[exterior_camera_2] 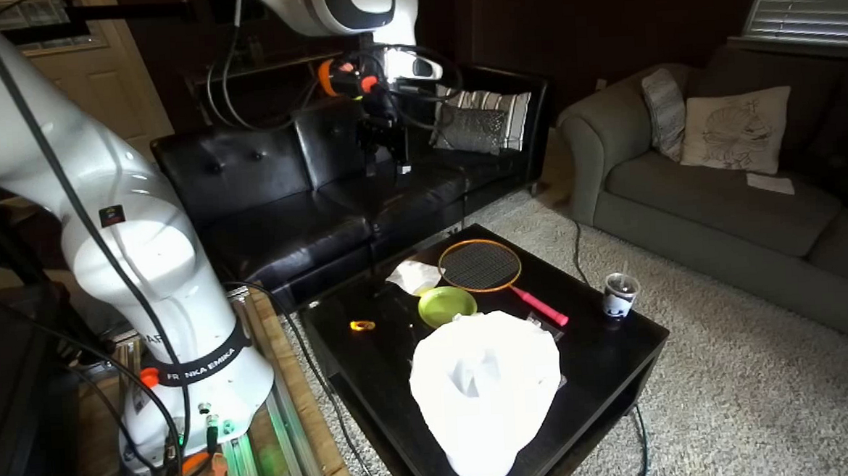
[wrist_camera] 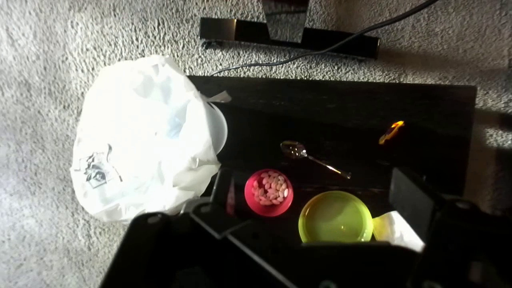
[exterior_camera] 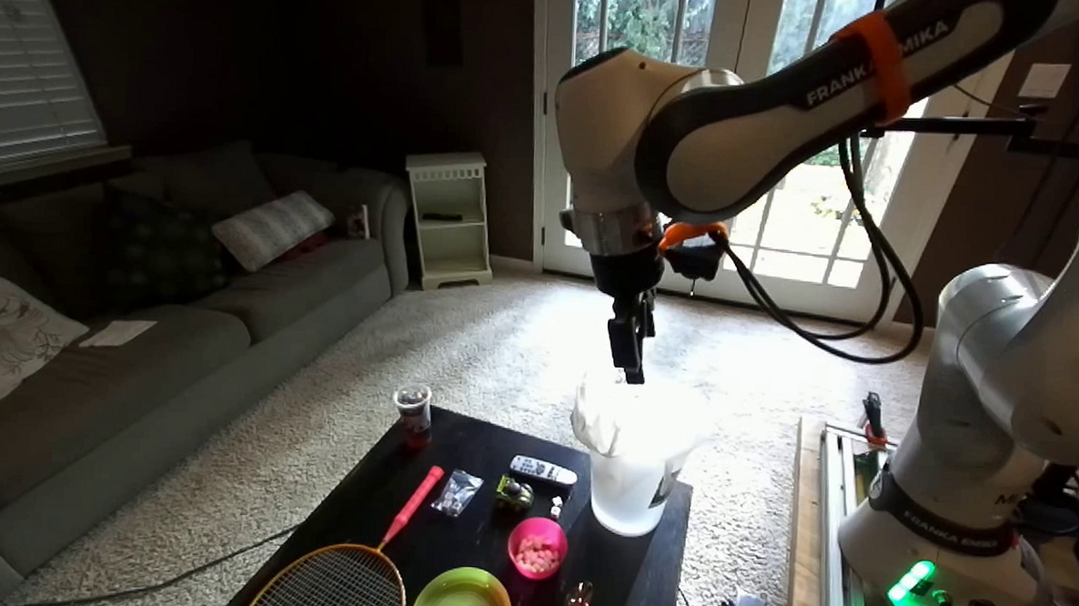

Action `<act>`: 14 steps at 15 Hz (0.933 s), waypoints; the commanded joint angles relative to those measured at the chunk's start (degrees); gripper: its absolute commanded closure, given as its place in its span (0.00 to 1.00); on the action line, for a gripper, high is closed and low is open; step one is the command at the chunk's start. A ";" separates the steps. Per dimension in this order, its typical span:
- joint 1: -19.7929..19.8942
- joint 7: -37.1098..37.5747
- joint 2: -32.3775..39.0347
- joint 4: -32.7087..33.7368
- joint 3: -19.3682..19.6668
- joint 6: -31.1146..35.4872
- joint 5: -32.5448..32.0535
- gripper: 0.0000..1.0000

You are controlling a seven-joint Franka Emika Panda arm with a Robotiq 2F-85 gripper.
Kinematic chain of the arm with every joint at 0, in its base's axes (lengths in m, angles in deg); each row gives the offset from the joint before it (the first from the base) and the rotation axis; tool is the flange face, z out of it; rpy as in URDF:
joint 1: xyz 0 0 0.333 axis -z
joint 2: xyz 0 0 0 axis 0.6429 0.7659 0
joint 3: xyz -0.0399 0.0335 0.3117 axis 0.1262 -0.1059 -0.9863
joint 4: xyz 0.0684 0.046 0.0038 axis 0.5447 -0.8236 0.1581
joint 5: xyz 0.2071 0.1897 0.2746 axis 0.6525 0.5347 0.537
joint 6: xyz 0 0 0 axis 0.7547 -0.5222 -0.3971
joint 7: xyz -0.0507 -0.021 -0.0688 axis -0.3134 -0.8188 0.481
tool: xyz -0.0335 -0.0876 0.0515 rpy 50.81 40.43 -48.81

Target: Slightly shift the orange object to the right

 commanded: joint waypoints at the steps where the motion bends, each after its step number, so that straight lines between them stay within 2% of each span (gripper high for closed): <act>1: 2.42 16.20 7.33 1.38 -9.48 1.01 1.73 0.00; 3: -1.20 26.06 12.03 1.49 -9.14 5.09 2.49 0.00; 7: -3.88 39.52 20.27 1.77 -8.70 14.94 4.42 0.00; 10: -6.01 44.41 24.77 1.76 -7.75 24.83 7.74 0.00; 12: -7.71 45.05 27.80 2.37 -7.62 30.89 8.71 0.00; 13: -8.52 42.47 28.38 2.95 -7.79 33.04 8.14 0.00; 14: -8.29 42.95 26.23 1.15 -6.57 30.26 7.13 0.00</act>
